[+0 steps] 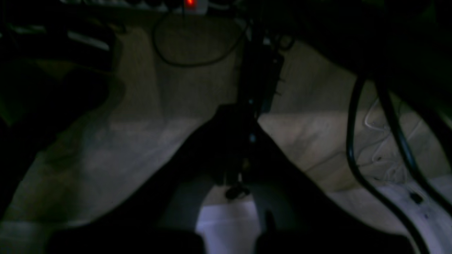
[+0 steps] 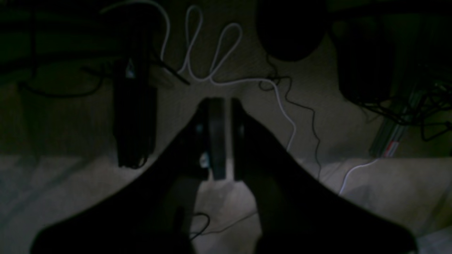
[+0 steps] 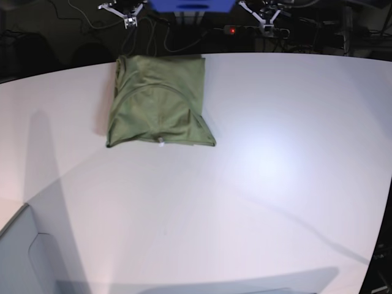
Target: Fold the T-shirt properly
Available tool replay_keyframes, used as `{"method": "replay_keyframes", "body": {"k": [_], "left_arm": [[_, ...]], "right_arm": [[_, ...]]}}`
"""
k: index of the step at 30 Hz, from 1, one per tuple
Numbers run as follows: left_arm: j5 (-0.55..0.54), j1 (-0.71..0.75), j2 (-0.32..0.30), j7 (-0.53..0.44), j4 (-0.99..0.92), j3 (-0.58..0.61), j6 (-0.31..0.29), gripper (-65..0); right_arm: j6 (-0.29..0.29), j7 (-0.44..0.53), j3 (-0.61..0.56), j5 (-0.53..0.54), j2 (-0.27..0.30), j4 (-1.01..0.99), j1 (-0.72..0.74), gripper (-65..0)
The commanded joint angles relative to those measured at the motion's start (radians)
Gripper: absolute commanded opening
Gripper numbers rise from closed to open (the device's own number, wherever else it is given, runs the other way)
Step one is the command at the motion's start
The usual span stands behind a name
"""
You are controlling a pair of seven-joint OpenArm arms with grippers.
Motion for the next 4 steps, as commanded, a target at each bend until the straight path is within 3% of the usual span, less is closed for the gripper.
{"method": "replay_keyframes", "body": {"k": [1,4], "left_arm": [[0.002,0.005,-0.005,-0.008,0.004,0.001,-0.002,-65.0],[0.002,0.005,-0.003,-0.011,0.004,-0.001,-0.002,-65.0]], "right_arm": [[-0.032,0.015,0.002,0.005,0.004,0.002,-0.006,-65.0],[-0.033,0.015,0.002,0.005,0.004,0.002,-0.006,-65.0]]}}
